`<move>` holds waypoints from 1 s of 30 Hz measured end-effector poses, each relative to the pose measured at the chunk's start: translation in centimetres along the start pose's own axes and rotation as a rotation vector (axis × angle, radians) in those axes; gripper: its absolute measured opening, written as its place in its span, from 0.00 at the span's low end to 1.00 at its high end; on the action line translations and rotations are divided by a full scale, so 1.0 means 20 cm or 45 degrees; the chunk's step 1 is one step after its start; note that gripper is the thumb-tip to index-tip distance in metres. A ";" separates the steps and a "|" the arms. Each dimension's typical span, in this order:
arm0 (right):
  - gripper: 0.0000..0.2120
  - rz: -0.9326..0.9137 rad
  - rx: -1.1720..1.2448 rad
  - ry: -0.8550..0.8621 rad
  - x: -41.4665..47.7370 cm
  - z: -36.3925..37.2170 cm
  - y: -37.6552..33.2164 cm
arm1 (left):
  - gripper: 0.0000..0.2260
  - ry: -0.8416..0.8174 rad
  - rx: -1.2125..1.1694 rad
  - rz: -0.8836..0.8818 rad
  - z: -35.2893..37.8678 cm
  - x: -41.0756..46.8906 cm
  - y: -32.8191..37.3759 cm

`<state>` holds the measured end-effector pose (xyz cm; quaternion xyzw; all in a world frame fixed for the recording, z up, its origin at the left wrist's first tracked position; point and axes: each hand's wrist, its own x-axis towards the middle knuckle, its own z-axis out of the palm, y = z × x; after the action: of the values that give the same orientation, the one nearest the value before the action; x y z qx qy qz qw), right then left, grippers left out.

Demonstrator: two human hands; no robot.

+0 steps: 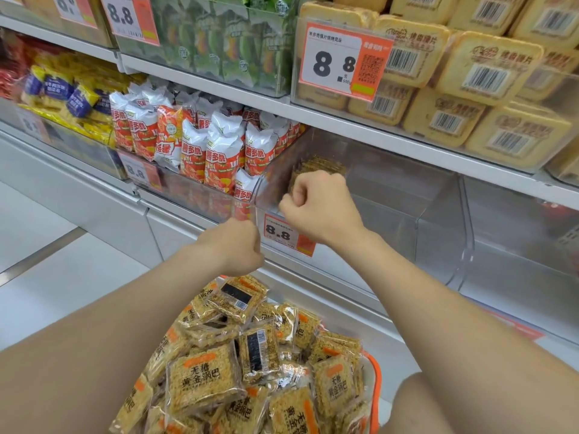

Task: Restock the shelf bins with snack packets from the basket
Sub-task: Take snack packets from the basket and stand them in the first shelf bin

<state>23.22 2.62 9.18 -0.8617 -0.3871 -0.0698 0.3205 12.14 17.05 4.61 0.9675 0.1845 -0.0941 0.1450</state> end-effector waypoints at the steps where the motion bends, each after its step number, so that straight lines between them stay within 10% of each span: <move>1: 0.14 -0.081 -0.007 -0.112 -0.02 0.00 -0.04 | 0.08 -0.075 0.039 0.007 0.03 0.01 -0.01; 9: 0.14 -0.078 -0.588 -1.159 -0.19 0.04 -0.17 | 0.06 -0.561 0.354 0.000 0.30 0.04 0.02; 12: 0.14 -0.059 -0.711 -1.397 -0.23 0.09 -0.14 | 0.25 -0.668 0.362 -0.045 0.39 0.02 0.00; 16: 0.11 -0.077 -0.664 -1.379 -0.20 0.18 -0.08 | 0.39 -0.643 0.201 -0.111 0.45 0.01 -0.04; 30: 0.19 -0.032 -0.559 -1.327 -0.25 0.06 -0.09 | 0.31 -0.496 0.338 0.000 0.44 -0.12 0.09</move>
<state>18.33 1.21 7.30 -0.8240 -0.4809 0.2823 -0.1007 9.57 11.86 -2.69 0.9417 0.1389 -0.3023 0.0494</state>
